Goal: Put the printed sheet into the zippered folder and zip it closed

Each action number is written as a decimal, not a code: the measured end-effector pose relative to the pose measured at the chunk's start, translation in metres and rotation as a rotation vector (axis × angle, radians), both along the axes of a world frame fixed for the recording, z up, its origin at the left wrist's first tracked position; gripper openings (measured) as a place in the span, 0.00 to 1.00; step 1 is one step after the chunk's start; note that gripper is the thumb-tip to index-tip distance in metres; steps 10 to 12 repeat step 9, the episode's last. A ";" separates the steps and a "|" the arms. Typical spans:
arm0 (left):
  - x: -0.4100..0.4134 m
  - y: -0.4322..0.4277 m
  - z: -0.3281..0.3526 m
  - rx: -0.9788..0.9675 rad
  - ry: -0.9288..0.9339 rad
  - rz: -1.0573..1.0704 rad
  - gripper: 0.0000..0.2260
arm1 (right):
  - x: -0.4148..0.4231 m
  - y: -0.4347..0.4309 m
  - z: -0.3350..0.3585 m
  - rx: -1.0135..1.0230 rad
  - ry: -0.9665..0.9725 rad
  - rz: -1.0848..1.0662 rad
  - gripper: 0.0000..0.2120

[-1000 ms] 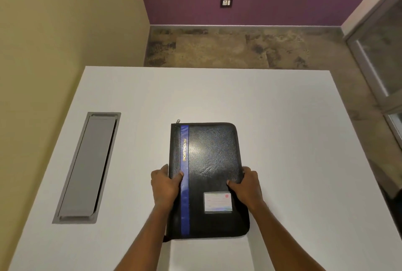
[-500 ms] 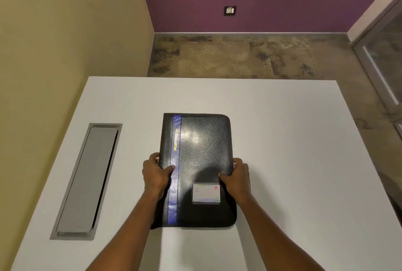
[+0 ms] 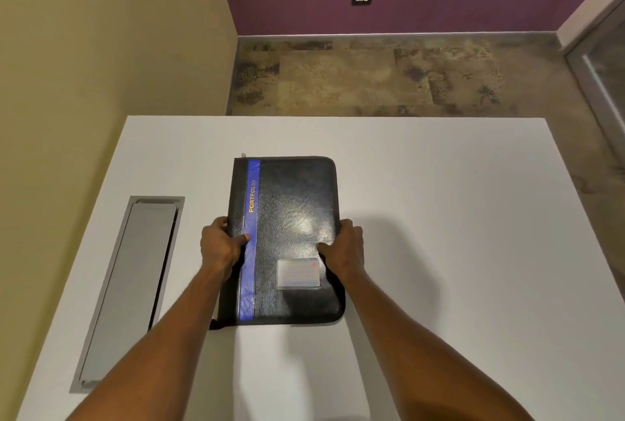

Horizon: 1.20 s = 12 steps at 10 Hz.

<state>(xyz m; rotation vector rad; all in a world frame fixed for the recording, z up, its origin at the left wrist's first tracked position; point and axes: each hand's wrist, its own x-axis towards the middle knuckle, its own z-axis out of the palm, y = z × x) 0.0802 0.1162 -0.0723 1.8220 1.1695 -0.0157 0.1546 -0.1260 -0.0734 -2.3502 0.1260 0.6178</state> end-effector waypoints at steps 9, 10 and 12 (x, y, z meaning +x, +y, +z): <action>-0.148 -0.179 0.030 0.338 0.186 -0.516 0.26 | -0.143 -0.117 0.038 -0.230 -0.081 0.382 0.34; -0.148 -0.179 0.030 0.338 0.186 -0.516 0.26 | -0.143 -0.117 0.038 -0.230 -0.081 0.382 0.34; -0.148 -0.179 0.030 0.338 0.186 -0.516 0.26 | -0.143 -0.117 0.038 -0.230 -0.081 0.382 0.34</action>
